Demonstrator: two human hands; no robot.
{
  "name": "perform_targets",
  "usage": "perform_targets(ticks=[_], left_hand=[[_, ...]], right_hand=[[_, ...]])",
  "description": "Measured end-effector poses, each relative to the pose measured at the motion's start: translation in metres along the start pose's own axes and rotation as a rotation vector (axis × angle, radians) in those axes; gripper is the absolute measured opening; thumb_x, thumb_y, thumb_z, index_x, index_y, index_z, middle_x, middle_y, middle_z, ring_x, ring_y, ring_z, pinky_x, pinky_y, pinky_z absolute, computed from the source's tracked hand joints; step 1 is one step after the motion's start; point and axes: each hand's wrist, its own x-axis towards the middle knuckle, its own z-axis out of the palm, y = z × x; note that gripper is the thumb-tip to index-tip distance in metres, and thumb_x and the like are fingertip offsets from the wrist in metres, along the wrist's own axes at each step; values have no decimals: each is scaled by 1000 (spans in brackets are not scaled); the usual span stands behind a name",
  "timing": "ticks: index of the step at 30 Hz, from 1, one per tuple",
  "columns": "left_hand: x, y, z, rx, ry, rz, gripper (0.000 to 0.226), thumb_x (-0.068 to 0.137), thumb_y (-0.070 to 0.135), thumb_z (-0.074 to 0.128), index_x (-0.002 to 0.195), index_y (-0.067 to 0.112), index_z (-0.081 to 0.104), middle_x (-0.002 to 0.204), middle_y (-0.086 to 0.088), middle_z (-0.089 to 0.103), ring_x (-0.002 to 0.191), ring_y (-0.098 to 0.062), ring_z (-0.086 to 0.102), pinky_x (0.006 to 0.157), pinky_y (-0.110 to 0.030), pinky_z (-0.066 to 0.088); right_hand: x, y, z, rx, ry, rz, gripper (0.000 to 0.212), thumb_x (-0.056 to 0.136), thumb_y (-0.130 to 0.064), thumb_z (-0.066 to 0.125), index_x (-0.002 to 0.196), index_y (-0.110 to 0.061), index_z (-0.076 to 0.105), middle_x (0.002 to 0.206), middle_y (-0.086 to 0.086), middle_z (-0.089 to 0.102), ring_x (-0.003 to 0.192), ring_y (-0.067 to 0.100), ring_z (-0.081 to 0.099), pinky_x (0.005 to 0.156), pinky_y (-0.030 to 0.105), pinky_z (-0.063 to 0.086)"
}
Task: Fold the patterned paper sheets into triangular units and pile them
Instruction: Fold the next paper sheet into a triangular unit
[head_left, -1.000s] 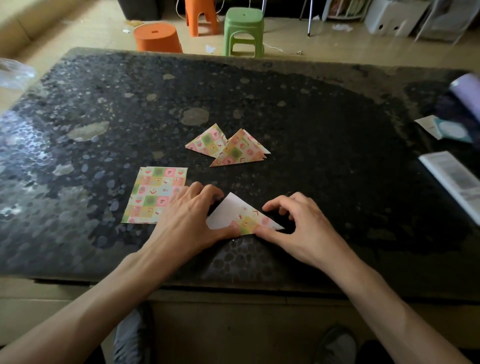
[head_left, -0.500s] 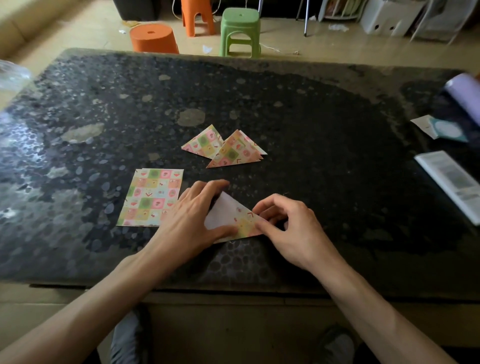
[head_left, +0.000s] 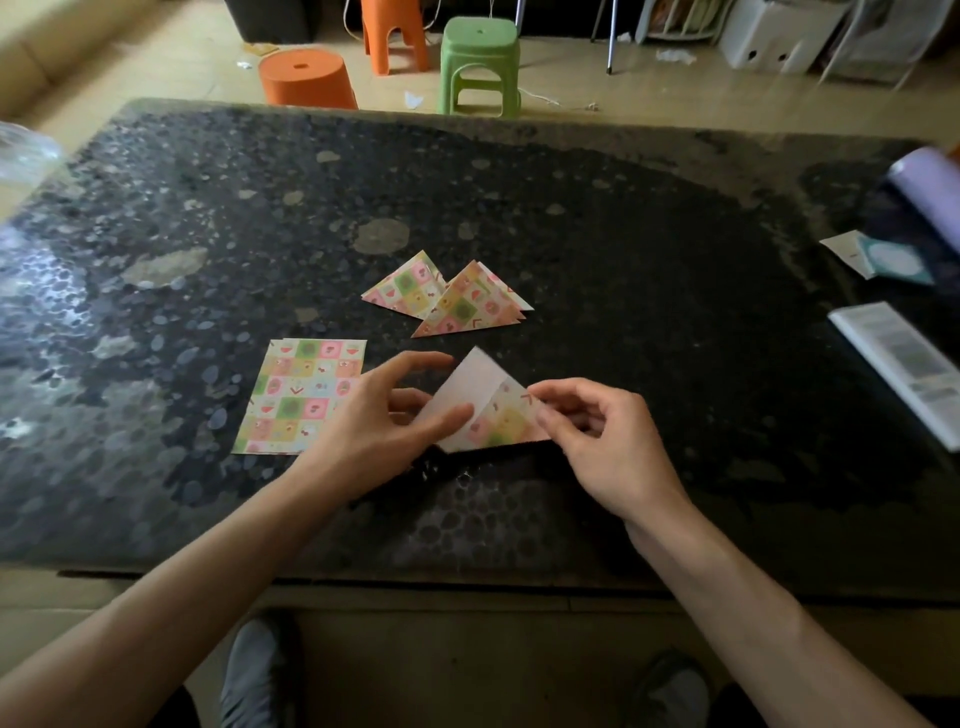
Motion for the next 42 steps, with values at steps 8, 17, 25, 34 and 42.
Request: perform_targets(ticks=[8,17,25,34,42], left_hand=[[0,4,2,-168,41,-193,42,86,20,80,124,13,66,86,-6,79,79,-17,77,68,-25,62],[-9,16,8,-441,5,-337,28,84,24,81,108,18,68,90,-13,79,81,-18,77,63,-21,60],[-8,13,8,-312,29,-340,41,79,24,86,114,15,67,80,-11,78,65,-11,71,54,-18,54],[-9,12,7,-478,156,-348,39,77,22,87,108,3,73,81,-13,77,66,-12,72,58,-17,57],[-11,8,19,-670,46,-376,31,90,20,75,113,1,71,102,-12,79,97,-20,77,78,-24,62]], right_hand=[[-3,-5,3,296,-37,153,23,94,-12,75,115,-20,70,98,2,78,82,12,77,63,20,58],[-8,-7,10,441,-74,253,40,84,-11,85,119,-22,68,97,1,80,84,17,78,70,24,58],[-8,-8,6,452,-127,276,32,89,-13,81,117,-19,68,97,2,80,88,18,78,71,27,57],[-6,-14,-6,474,-128,323,23,89,-18,79,109,-9,74,90,8,80,87,19,79,75,26,62],[-15,-15,8,561,-102,329,26,88,-21,80,111,-10,74,92,7,80,88,19,79,81,30,63]])
